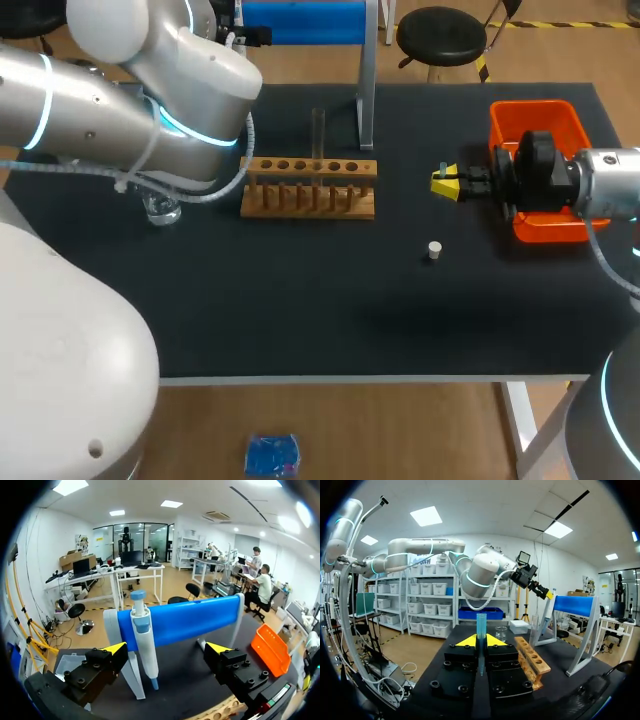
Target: Invert the test tube, pick up the pipette, mount the tip to pipette, aspirate from beaker and dispense into the tube, eject the tip, return the pipette, and cap with the stopper.
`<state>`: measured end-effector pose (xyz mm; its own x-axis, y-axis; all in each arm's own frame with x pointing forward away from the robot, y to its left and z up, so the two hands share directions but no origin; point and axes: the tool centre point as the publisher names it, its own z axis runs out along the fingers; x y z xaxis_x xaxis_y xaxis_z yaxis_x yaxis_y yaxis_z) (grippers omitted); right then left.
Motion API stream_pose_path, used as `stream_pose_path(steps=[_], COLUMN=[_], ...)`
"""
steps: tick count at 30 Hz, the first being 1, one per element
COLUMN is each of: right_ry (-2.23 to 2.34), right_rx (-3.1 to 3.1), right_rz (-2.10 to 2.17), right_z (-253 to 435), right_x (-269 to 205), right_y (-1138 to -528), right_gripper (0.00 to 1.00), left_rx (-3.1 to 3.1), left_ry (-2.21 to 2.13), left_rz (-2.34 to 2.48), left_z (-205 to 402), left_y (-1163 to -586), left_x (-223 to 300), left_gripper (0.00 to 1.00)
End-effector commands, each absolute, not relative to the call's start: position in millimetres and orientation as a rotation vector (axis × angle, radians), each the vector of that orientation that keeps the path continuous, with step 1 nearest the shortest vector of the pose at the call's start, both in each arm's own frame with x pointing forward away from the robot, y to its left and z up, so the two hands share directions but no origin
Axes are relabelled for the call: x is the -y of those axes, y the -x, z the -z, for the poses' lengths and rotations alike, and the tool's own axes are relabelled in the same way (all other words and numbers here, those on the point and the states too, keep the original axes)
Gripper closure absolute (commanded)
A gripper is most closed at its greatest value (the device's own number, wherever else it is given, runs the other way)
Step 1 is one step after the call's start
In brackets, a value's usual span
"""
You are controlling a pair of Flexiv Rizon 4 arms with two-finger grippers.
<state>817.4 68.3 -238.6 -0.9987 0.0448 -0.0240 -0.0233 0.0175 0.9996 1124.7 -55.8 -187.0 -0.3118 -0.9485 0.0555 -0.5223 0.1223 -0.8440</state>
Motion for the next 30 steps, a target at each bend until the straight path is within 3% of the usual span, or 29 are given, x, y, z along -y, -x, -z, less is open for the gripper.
stream_pose_path(steps=[1,30], right_ry=[-0.025,-0.025], right_rx=[-2.203,-2.203], right_rz=[-2.166,-2.166], right_z=[239,239], right_x=[-69,-69], right_y=[-817,-817], right_gripper=[1.00,1.00], left_rx=[-1.875,-1.781], left_ry=[1.417,1.441], left_rz=[1.102,1.085], left_z=[193,206], left_y=[-1133,-1151], left_x=[62,63], left_gripper=[0.00,0.00])
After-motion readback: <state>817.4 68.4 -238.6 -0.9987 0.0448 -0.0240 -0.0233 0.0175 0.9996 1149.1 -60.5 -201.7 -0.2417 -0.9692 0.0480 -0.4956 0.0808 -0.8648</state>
